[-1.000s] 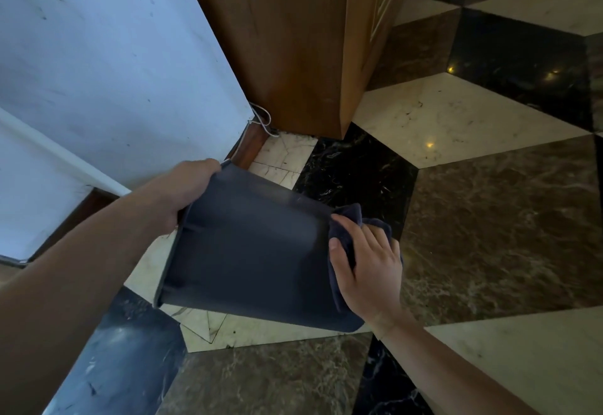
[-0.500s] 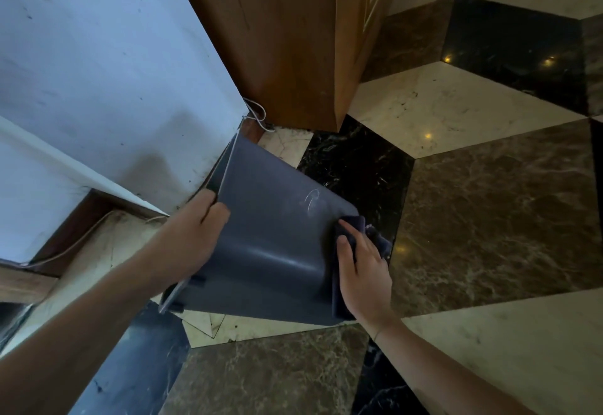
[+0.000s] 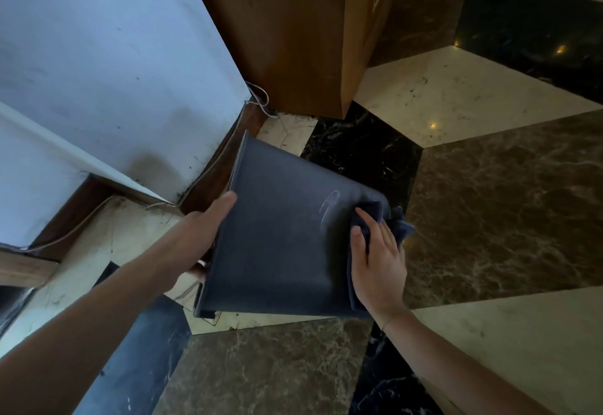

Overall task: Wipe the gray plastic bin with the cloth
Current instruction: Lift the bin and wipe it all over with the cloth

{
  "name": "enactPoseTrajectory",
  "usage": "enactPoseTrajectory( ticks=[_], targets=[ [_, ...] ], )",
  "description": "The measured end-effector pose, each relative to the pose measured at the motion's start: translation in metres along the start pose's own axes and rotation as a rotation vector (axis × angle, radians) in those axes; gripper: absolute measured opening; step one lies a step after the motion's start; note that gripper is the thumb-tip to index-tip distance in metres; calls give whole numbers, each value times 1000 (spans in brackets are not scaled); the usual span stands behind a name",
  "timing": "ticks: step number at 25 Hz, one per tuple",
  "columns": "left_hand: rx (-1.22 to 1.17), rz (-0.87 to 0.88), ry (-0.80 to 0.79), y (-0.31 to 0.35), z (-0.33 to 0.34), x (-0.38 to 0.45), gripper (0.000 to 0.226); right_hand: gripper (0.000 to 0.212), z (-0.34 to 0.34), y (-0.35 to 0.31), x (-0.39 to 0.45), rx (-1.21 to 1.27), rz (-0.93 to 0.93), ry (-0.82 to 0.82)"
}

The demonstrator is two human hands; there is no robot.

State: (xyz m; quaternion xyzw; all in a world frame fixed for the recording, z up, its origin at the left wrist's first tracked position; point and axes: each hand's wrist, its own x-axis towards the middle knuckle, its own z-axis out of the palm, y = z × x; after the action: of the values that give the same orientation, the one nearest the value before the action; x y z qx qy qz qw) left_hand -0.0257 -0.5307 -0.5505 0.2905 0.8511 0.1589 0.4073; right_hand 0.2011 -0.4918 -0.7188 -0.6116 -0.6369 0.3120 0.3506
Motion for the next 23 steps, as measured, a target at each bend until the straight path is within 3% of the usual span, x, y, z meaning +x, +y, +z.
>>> enactPoseTrajectory(
  ticks=[2,6,17,23],
  targets=[
    [110,124,84,15,14,5,72,51,2,6,-5,40,29,31],
    [246,452,303,28,36,2,55,48,5,14,-11,130,98,23],
    [178,583,258,31,38,5,50,61,9,9,40,110,214,-185],
    [192,641,228,34,43,7,48,51,8,-46,57,185,37,-227]
  ],
)
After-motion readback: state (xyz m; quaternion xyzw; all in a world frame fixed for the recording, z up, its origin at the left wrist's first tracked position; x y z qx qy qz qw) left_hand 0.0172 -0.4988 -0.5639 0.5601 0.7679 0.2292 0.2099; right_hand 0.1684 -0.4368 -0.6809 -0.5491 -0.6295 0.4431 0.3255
